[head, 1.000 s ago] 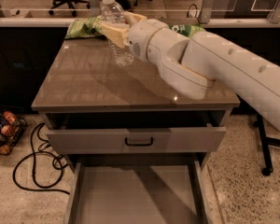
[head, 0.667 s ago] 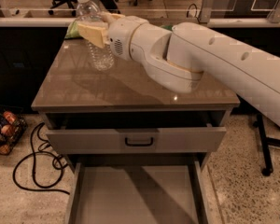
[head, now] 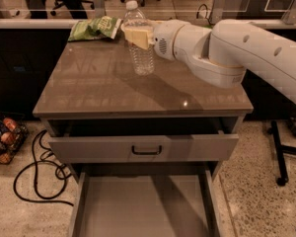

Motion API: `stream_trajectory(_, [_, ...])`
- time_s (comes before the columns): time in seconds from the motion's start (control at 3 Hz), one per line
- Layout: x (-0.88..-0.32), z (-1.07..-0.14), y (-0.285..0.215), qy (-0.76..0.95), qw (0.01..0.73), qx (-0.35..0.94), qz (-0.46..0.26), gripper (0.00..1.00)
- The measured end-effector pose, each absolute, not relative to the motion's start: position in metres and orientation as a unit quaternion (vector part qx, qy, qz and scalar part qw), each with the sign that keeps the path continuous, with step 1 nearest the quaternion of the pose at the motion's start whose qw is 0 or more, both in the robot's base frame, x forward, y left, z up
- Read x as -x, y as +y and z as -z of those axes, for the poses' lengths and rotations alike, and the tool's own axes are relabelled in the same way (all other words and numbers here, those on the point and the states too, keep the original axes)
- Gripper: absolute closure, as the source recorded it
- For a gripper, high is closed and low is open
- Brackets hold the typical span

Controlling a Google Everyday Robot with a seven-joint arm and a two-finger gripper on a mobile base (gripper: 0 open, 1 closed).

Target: Pick water bottle from middle drawer and place on counter

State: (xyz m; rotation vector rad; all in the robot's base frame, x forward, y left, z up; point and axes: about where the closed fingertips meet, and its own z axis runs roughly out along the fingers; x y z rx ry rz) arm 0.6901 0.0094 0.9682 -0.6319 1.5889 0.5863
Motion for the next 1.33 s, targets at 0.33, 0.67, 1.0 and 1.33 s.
stream_trajectory(0.33, [-0.712, -0.958, -0.022, 0.7, 0.626, 0.267, -0.217, 1.0])
stream_trajectory(0.67, [-0.729, -0.951, -0.041, 0.7, 0.635, 0.257, -0.199, 1.0])
stream_trajectory(1.0, [-0.737, -0.946, -0.047, 0.702, 0.639, 0.243, -0.2, 1.0])
stream_trajectory(1.33, [-0.74, -0.94, -0.054, 0.708, 0.638, 0.221, -0.205, 1.0])
